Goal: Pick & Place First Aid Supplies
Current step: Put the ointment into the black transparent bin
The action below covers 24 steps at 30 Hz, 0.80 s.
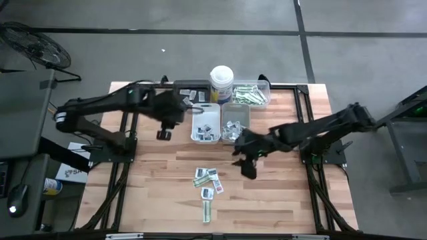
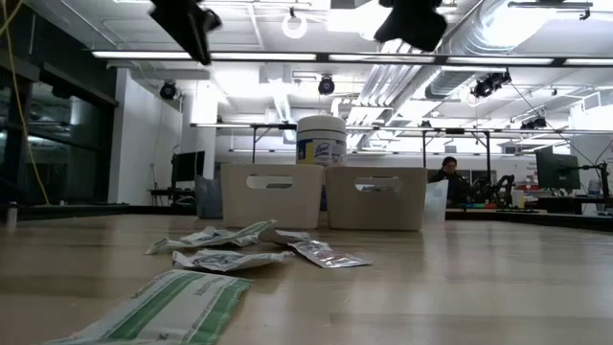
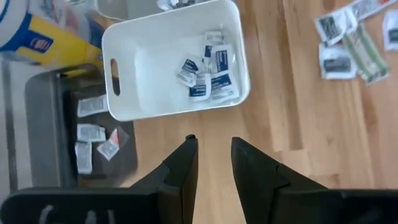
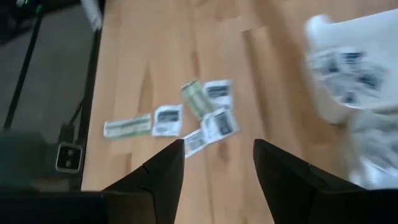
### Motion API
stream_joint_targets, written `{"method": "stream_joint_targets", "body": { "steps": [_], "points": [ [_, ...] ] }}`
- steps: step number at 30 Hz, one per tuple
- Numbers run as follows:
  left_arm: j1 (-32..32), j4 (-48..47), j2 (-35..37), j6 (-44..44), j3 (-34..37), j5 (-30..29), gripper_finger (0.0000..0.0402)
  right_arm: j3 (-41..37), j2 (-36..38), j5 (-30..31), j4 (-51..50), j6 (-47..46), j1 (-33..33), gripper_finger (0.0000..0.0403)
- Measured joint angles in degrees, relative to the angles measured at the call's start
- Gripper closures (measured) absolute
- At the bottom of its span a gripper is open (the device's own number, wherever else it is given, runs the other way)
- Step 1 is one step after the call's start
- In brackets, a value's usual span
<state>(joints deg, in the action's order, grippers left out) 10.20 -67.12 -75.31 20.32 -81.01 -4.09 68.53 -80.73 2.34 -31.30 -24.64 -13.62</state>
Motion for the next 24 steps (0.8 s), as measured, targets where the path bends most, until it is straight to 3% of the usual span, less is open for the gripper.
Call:
{"method": "stream_joint_targets", "body": {
  "steps": [5,11,17,24],
  "points": [
    [-9.8,0.03,6.16,-14.14,3.97,-6.63,0.0309,0.0,-8.21,-5.78,5.44,5.16,-1.56,0.0217],
    [-22.81,0.95,8.66,-30.62,8.27,-14.84,0.0309,0.0,-18.07,-8.92,7.92,10.93,-4.57,0.0217],
    [-31.88,4.04,8.33,-42.14,12.94,-20.29,0.0309,0.0,-24.91,-7.44,11.82,16.46,-7.46,0.0217],
    [-36.71,10.08,8.29,-50.24,18.43,-22.43,0.0309,-0.02,-28.92,-4.21,17.1,22.37,-9.24,0.0214]
  ]
}}
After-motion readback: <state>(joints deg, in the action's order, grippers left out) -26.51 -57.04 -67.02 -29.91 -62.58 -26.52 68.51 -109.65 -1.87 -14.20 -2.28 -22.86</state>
